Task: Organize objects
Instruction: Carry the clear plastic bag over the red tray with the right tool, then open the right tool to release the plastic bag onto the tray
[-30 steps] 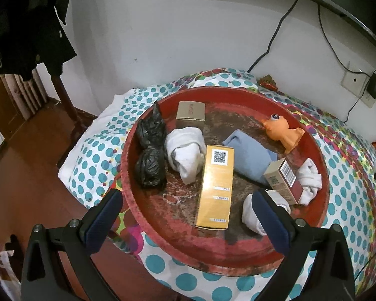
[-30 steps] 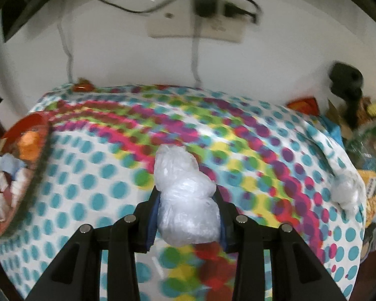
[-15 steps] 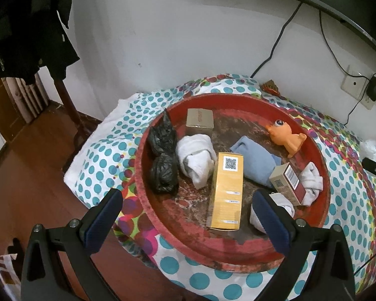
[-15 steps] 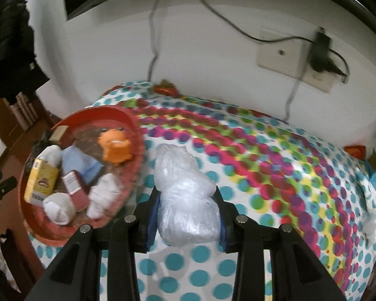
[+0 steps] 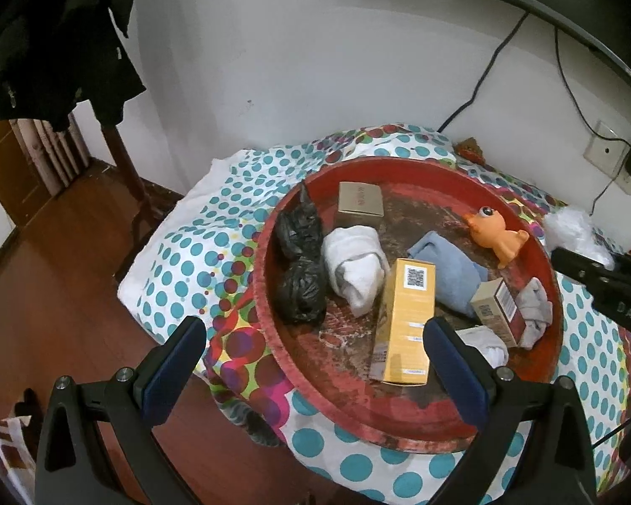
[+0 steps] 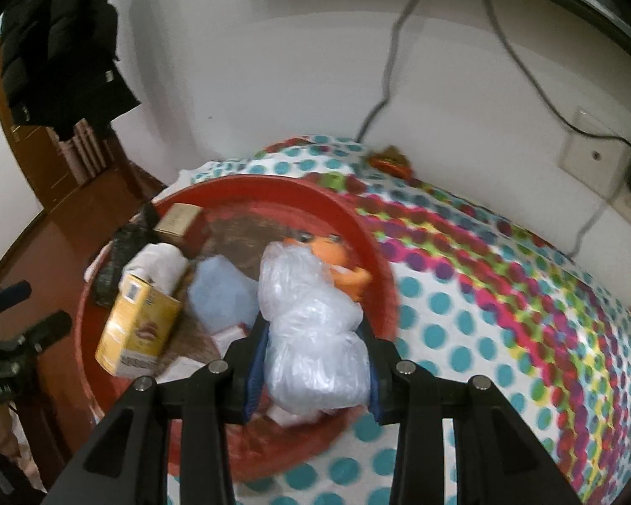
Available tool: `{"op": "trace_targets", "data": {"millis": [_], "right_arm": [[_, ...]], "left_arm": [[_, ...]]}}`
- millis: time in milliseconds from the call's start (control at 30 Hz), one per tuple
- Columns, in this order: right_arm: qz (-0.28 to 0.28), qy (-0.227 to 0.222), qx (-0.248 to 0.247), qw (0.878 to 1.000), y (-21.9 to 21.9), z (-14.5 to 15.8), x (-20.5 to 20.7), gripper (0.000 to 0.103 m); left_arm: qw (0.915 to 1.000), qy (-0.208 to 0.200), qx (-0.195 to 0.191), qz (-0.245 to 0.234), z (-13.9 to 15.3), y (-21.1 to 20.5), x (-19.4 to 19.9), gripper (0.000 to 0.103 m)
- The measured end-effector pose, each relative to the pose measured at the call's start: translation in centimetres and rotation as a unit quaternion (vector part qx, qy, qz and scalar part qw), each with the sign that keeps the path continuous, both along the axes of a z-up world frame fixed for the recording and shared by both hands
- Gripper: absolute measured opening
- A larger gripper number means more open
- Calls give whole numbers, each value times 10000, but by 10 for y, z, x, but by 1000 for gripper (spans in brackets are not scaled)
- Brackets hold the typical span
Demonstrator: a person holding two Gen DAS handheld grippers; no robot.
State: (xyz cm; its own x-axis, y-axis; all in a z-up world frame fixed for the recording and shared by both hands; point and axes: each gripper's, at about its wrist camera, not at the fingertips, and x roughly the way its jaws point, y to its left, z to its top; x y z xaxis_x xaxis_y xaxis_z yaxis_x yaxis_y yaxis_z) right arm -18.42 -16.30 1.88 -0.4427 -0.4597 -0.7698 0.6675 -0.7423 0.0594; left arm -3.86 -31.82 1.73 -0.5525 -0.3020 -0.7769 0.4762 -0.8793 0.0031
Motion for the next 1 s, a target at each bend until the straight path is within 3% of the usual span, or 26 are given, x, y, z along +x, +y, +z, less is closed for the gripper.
{"op": "trace_targets", "data": {"millis": [267, 567, 1000], "right_arm": [[261, -113, 149, 9995, -45, -7, 3, 39], [332, -226, 212, 9990, -80, -24, 5, 39], [179, -273, 376, 9988, -98, -41, -4, 39]], "left_arm": [[9999, -72, -100, -63, 0, -4, 1, 103], [9999, -51, 70, 99, -3, -20, 4, 103], [9998, -166, 110, 77, -11, -22, 1, 103]]}}
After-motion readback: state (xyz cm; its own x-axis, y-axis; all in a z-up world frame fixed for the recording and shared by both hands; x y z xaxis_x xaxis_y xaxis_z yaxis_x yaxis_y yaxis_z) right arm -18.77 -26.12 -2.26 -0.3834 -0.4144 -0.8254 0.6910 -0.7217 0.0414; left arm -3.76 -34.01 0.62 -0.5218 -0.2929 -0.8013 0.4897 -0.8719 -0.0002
